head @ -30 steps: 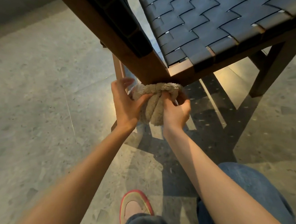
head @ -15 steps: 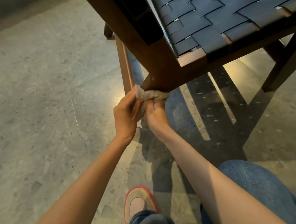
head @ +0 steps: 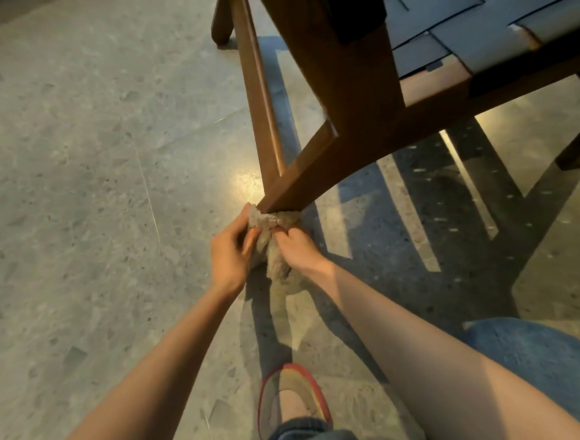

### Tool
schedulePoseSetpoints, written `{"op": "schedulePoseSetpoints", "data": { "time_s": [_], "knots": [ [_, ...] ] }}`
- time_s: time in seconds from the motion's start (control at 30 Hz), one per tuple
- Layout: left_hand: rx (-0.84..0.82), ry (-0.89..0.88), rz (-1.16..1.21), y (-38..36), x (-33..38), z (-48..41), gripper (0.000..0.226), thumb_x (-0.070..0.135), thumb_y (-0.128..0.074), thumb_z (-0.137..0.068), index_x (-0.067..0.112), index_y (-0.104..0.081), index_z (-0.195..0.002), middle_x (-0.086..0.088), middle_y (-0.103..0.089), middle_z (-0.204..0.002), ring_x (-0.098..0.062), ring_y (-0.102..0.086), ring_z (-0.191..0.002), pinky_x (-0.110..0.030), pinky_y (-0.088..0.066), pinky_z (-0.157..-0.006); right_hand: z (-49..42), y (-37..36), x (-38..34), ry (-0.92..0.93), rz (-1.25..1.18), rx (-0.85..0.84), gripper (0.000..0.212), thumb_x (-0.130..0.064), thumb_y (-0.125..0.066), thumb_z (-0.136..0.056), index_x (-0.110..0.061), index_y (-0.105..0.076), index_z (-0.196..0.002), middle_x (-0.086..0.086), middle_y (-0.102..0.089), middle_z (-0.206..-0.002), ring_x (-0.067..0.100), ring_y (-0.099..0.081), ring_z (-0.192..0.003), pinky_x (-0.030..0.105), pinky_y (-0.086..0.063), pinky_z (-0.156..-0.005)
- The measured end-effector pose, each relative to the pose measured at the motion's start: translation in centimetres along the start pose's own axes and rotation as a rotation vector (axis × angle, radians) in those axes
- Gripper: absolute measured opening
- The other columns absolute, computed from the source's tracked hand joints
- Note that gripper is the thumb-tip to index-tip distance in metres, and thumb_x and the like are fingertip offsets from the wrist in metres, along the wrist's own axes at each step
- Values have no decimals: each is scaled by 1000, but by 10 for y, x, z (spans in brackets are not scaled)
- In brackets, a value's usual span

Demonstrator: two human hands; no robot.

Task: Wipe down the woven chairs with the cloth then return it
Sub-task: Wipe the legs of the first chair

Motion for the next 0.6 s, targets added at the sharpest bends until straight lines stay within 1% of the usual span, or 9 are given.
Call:
{"op": "schedulePoseSetpoints", "data": {
  "time_s": [0.03,0.1,0.17,0.2,0.27,0.33,0.4,0.5,0.6],
  "knots": [
    [11,21,-17,0,-1,0,35,13,-56,-94,31,-52,-124,14,-61,-113,-2,-57,-105,-4,-41,-86,0,1,1,-4,-18,17,32,-26,-33,-104,-7,-52,-122,13,-54,-122,27,-50,-120,30,-38,-91],
    [46,73,-27,1,1,1,33,12,-56,-94,26,-57,-123,9,-66,-105,-7,-63,-95,-15,-50,-84,3,6,3,-9,-110,100,23,-22,-36,-103,-9,-53,-109,13,-58,-111,27,-55,-112,29,-42,-85],
    [96,105,7,1,13,4,29,12,-56,-94,20,-61,-122,8,-66,-101,-11,-65,-93,-25,-53,-84,8,11,4,-2,-238,203,26,-18,-37,-102,-5,-55,-116,12,-59,-110,26,-56,-111,27,-42,-85],
    [123,109,28,1,21,5,29,12,-56,-94,19,-62,-122,9,-66,-100,-10,-65,-94,-24,-53,-85,13,16,4,-1,-291,265,29,-17,-37,-102,-4,-55,-120,11,-59,-112,23,-56,-110,26,-40,-85],
    [174,97,60,-1,42,6,31,14,-58,-93,20,-61,-123,10,-66,-102,-6,-64,-92,-18,-52,-83,24,29,2,17,-386,377,30,-18,-38,-102,-8,-56,-123,1,-59,-110,11,-53,-100,22,-38,-83],
    [239,66,62,-3,65,6,29,16,-61,-91,18,-64,-120,4,-70,-100,-10,-66,-88,-24,-54,-82,35,48,-3,102,-467,463,27,-18,-41,-101,-15,-59,-121,-13,-56,-98,2,-51,-92,14,-37,-81],
    [318,66,51,-2,85,7,28,18,-65,-88,16,-67,-117,-4,-73,-99,-16,-68,-89,-30,-55,-83,50,71,-14,225,-481,539,19,-22,-44,-100,-20,-63,-107,-19,-56,-86,0,-56,-85,6,-41,-73],
    [377,88,190,-9,116,10,33,22,-68,-86,23,-65,-119,8,-69,-107,-9,-65,-97,-26,-53,-88,79,113,-29,355,-537,670,15,-18,-52,-96,-21,-66,-90,-11,-65,-80,4,-63,-80,19,-50,-72],
    [517,38,371,-13,150,17,30,15,-68,-86,23,-65,-115,20,-63,-101,2,-64,-92,-21,-52,-89,103,152,-29,362,-646,789,17,-12,-62,-86,-25,-69,-77,-15,-69,-67,-2,-65,-68,15,-51,-63]
  ]
}}
Point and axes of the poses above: each hand's wrist, its own z-axis away from the middle knuckle, its own y-axis out of the back of the hand, x = y × z, the point moved 8 cm from there along -z, towards the middle knuckle
